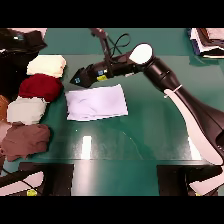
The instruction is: Fold the shirts.
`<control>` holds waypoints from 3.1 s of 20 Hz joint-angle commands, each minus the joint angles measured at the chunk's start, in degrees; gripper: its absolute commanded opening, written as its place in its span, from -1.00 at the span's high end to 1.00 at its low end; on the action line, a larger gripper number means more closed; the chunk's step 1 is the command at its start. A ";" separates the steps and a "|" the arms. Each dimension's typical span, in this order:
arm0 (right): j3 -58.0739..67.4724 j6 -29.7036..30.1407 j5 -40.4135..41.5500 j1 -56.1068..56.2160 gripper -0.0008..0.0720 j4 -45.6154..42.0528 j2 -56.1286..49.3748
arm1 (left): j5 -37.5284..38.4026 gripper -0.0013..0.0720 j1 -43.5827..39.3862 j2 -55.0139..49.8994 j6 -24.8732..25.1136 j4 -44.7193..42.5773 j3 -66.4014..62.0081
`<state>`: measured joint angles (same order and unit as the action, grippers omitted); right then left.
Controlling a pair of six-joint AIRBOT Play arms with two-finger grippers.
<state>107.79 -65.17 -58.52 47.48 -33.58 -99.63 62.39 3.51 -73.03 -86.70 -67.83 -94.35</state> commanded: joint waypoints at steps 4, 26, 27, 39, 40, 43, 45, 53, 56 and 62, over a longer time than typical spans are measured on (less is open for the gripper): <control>-6.38 -5.99 -12.02 -7.39 -0.07 -22.47 4.44 | 4.70 0.91 3.19 3.08 1.62 -1.07 0.02; -10.21 -6.58 -12.44 -14.82 0.28 1.95 -17.86 | 4.61 0.91 3.02 2.67 1.64 2.73 1.16; -9.49 -4.98 -12.55 -14.58 0.60 1.97 -17.77 | 4.87 0.91 3.02 2.69 1.64 3.63 1.16; -4.66 -15.96 -14.64 -33.38 0.94 -34.97 5.46 | 1.60 0.91 -13.55 2.69 1.70 6.75 1.16; -4.66 -17.42 -15.76 -36.94 0.94 -39.89 8.48 | 0.90 0.91 -14.80 2.69 1.70 6.75 1.16; -5.01 -19.08 -19.50 -48.98 0.94 -47.82 15.30 | -0.48 0.91 -17.03 2.69 1.64 6.75 1.16; -8.66 -20.00 -19.45 -58.62 0.94 -47.89 19.26 | -0.76 0.91 -17.42 2.69 1.55 7.19 1.16; -32.48 -21.38 -15.56 -89.33 0.94 -43.04 26.64 | -2.23 0.91 -17.40 2.69 1.18 7.21 1.16; -35.87 -21.38 -15.19 -93.42 0.94 -43.06 26.75 | -2.36 0.91 -17.40 2.69 1.20 7.21 1.16; -33.73 -21.40 -19.76 -101.29 -0.83 -50.69 26.75 | -2.32 0.91 -17.40 2.69 1.25 7.19 1.16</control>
<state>73.19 -86.48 -75.46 -49.91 -79.79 -73.01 60.14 -13.85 -70.32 -85.47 -60.60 -93.21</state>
